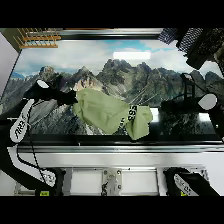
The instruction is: Fold the clothes and pants, and hang the long-sleeved shirts on hangers.
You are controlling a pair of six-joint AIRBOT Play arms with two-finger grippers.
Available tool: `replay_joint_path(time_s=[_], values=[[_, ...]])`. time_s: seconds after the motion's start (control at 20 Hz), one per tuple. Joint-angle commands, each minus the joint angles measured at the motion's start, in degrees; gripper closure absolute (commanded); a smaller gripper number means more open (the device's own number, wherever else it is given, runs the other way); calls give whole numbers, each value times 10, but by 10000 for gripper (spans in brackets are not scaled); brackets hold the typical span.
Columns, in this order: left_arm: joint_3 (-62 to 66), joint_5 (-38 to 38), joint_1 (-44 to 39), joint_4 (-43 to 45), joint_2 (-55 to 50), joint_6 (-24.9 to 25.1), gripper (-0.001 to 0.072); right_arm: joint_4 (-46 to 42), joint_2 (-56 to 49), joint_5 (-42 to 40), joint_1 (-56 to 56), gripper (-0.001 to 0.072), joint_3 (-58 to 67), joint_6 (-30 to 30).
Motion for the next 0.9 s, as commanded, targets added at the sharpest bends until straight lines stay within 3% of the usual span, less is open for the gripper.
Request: replay_joint_path(time_s=[0.0, 0.05, 0.45, 0.6, 0.65, 0.7, 0.75, 0.85], values=[[24, 0, -1, -3, 16, 6, 703, 51, -26, -30, -56, 405, -86, 11], [30, 0, -1, -3, 21, 9, 703, 68, -44, -55, -58, 234, -104, 8], [44, -7, -9, -3, 22, 9, 703, 263, -196, -198, -11, 231, -118, -98], [44, -7, -9, -3, 22, 9, 703, 283, -216, -223, 8, 245, -118, -101], [44, -7, -9, -3, 22, 9, 703, 283, -215, -230, 10, 356, -118, -101], [45, -7, -8, -3, 23, 9, 703, 282, -213, -232, 10, 589, -113, -101], [45, -7, -9, -4, 26, 9, 703, 280, -207, -233, 9, 696, -104, -101], [45, 6, -5, -4, 58, 9, 704, 260, -180, -210, -3, 697, -57, -101]])
